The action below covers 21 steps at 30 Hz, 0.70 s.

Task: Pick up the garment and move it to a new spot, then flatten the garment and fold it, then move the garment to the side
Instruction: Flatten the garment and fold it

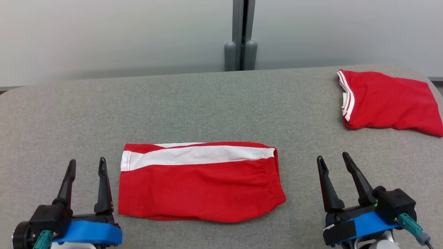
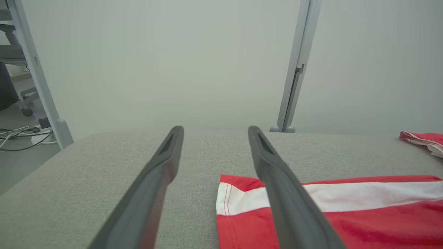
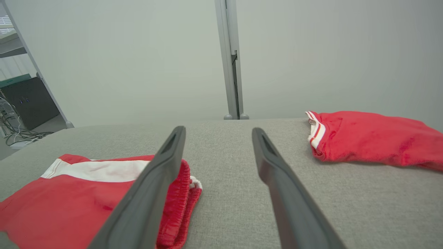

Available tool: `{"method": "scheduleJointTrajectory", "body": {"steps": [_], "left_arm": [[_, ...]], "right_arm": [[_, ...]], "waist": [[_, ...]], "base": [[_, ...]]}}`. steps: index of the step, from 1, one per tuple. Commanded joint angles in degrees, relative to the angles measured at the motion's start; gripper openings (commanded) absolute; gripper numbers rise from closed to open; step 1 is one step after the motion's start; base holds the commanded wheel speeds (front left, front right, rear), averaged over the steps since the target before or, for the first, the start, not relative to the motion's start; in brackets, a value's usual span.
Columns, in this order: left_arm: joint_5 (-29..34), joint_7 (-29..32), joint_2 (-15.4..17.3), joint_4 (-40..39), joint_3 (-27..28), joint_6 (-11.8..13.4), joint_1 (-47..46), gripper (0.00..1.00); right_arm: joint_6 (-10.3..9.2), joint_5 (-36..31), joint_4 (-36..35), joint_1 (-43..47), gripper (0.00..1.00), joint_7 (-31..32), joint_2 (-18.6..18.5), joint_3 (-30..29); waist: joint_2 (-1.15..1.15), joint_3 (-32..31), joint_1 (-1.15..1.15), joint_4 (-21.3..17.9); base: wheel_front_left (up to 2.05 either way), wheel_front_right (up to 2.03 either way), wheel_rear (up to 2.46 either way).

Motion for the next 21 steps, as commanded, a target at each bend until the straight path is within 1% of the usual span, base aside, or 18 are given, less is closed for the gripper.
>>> {"method": "scheduleJointTrajectory", "body": {"steps": [1,3,8,12,21], "left_arm": [[0.6,-0.24,-0.68,-0.2,0.54,-0.12,1.09,1.0],[1.75,-0.25,-1.64,-0.85,2.05,-0.56,1.98,1.0],[4.59,-0.25,-3.41,-0.6,3.71,-1.92,4.17,1.0],[6.33,-0.25,-4.54,0.2,4.18,-3.14,5.41,1.0],[8.9,-0.24,-6.43,1.82,5.35,-4.58,5.66,1.0]], "right_arm": [[0.01,-0.16,-0.14,1.09,1.0,-0.17,-0.1,-0.24],[0.01,-0.23,-0.05,1.6,1.0,-0.17,-0.1,-0.48],[0.01,-0.49,-0.04,3.17,1.0,-0.17,-0.11,-1.3],[0.02,-0.5,0.0,4.57,1.0,-0.17,-0.1,-1.77],[0.02,-0.73,0.43,6.18,1.0,-0.17,-0.1,-2.16]], "waist": [[0.0,-0.42,0.0,0.05],[0.0,-1.21,0.0,0.22],[0.0,-3.23,0.0,0.69],[0.0,-4.78,0.0,0.79],[0.0,-5.95,0.0,0.46]], "base": [[0.0,0.0,0.0],[0.0,0.0,0.0],[0.0,0.0,0.0],[0.0,0.0,0.0],[0.0,0.0,0.0]]}}
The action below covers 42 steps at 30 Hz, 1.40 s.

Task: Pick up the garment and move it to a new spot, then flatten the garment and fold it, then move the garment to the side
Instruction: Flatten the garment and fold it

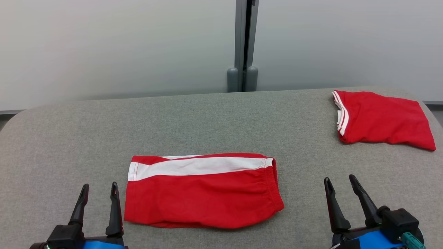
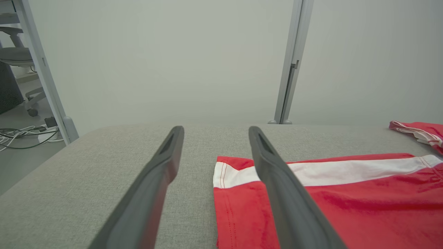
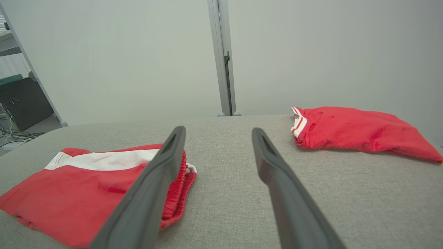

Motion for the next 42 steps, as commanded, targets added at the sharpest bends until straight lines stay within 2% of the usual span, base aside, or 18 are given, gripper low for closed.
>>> {"method": "scheduleJointTrajectory", "body": {"steps": [1,20,28,34,42], "left_arm": [[0.5,-0.26,-0.1,0.2,0.47,-0.24,0.05,1.0],[2.69,-0.26,-1.95,1.5,2.53,-1.89,-0.35,1.0],[3.03,-0.26,-2.51,1.74,2.87,-2.36,-1.08,1.0],[3.32,-0.26,-2.63,2.0,2.6,-2.76,-1.99,1.0],[3.25,-0.26,-2.66,2.14,2.35,-3.19,-3.46,1.0]], "right_arm": [[0.01,-0.2,0.11,0.74,1.0,-0.17,-0.1,-0.27],[0.01,-0.57,1.0,0.58,1.0,-0.17,-0.1,0.42],[0.02,-1.33,3.08,-5.48,1.0,-0.17,-0.09,4.72],[0.01,-1.29,7.77,-12.73,1.0,-0.17,-0.1,9.58],[0.01,-1.51,19.3,-19.98,1.0,-0.16,-0.12,12.62]], "waist": [[-0.01,-0.05,0.0,-0.07],[-0.01,-0.43,0.0,0.28],[-0.01,-0.23,0.0,0.77],[-0.01,0.22,0.0,1.63],[-0.01,1.93,0.0,3.56]], "base": [[0.0,0.0,0.0],[0.0,0.0,0.0],[0.0,0.0,0.0],[0.0,0.0,0.0],[0.0,0.0,0.0]]}}
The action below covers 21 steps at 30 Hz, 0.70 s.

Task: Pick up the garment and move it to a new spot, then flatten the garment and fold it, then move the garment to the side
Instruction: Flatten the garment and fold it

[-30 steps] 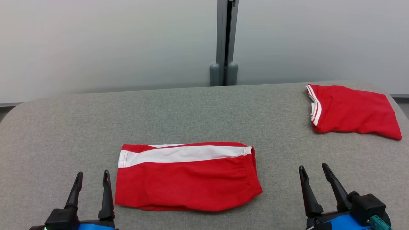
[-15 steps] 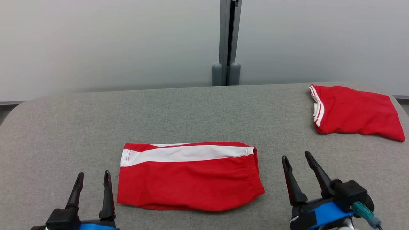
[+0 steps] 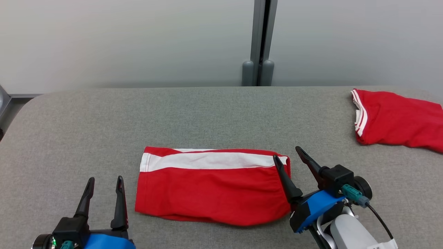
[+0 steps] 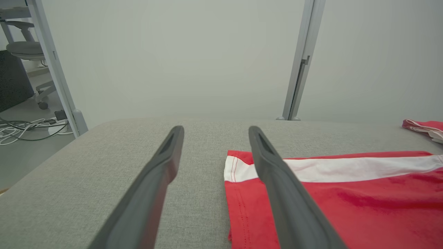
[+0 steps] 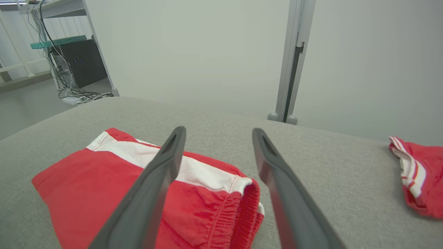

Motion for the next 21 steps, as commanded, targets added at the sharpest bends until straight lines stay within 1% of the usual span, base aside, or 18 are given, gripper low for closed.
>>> {"method": "scheduleJointTrajectory", "body": {"steps": [1,4,8,9,16,21], "left_arm": [[-0.09,-0.26,0.0,-0.01,0.04,-0.22,-1.4,1.0],[-0.09,-0.26,-0.04,0.09,-0.11,-0.3,-1.94,1.0],[-0.09,-0.26,-0.1,0.1,-0.21,-0.46,-2.68,1.0],[-0.09,-0.26,-0.1,0.1,-0.21,-0.46,-2.68,1.0],[-0.07,-0.26,-0.24,0.32,-0.57,-0.64,-3.87,1.0],[-0.15,-0.26,-0.25,0.69,-0.83,-0.72,-4.78,1.0]], "right_arm": [[0.01,-0.29,2.53,-1.79,1.0,-0.16,-0.14,0.01],[0.01,-0.17,7.34,-3.35,1.0,-0.15,-0.13,-0.2],[0.01,0.48,12.0,-4.44,1.0,-0.15,-0.13,-0.87],[0.01,0.48,12.0,-4.44,1.0,-0.15,-0.13,-0.87],[0.01,3.21,18.49,-4.68,1.0,-0.16,-0.13,-2.21],[0.01,6.25,21.85,-5.25,1.0,-0.15,-0.13,-1.22]], "waist": [[-0.01,0.92,0.0,0.7],[-0.01,2.03,0.0,1.35],[-0.01,3.31,0.0,1.97],[-0.01,3.31,0.0,1.97],[-0.01,4.97,0.0,2.71],[-0.01,5.71,0.0,2.79]], "base": [[0.0,0.0,0.0],[0.0,0.0,0.0],[0.0,0.0,0.0],[0.0,0.0,0.0],[0.0,0.0,0.0],[0.0,0.0,0.0]]}}
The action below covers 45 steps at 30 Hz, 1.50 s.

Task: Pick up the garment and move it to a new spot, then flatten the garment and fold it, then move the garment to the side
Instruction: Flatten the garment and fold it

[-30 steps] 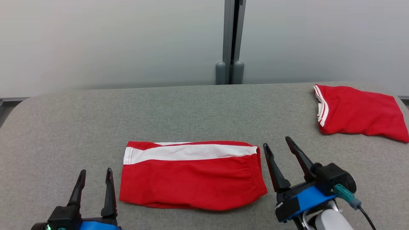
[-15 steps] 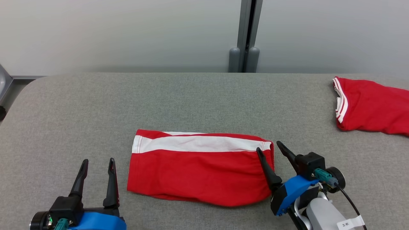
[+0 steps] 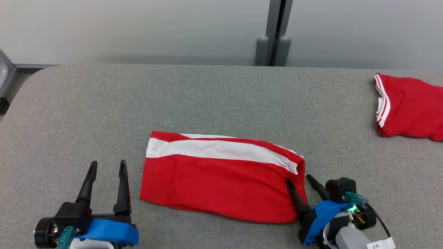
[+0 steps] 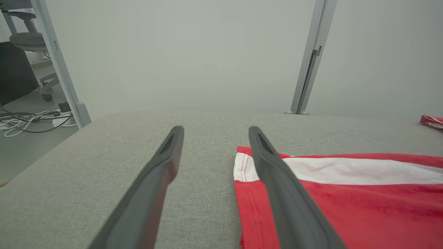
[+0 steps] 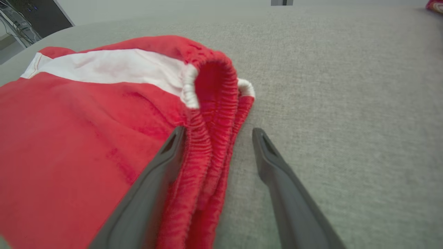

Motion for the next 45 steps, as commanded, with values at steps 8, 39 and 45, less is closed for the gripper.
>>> {"method": "scheduleJointTrajectory", "body": {"steps": [8,39,45], "left_arm": [[-0.26,-0.26,-0.01,0.76,-0.68,-0.51,-1.66,1.0],[-1.15,-0.26,-0.44,0.88,-1.07,-0.39,2.23,1.0],[-1.38,-0.26,-0.64,1.02,-1.42,-0.39,2.55,1.0]], "right_arm": [[0.01,7.19,2.57,-1.8,1.0,-0.16,-0.12,4.9],[0.01,16.37,1.67,-3.2,0.0,3.73,-15.24,3.48],[0.01,21.56,-3.34,-3.74,0.0,6.72,-14.0,7.67]], "waist": [[-0.01,0.4,-0.01,0.3],[-0.01,-4.56,-0.01,-6.31],[-0.01,-4.82,-0.01,-6.82]], "base": [[0.0,0.0,0.0],[0.0,0.0,0.0],[0.0,0.0,0.0]]}}
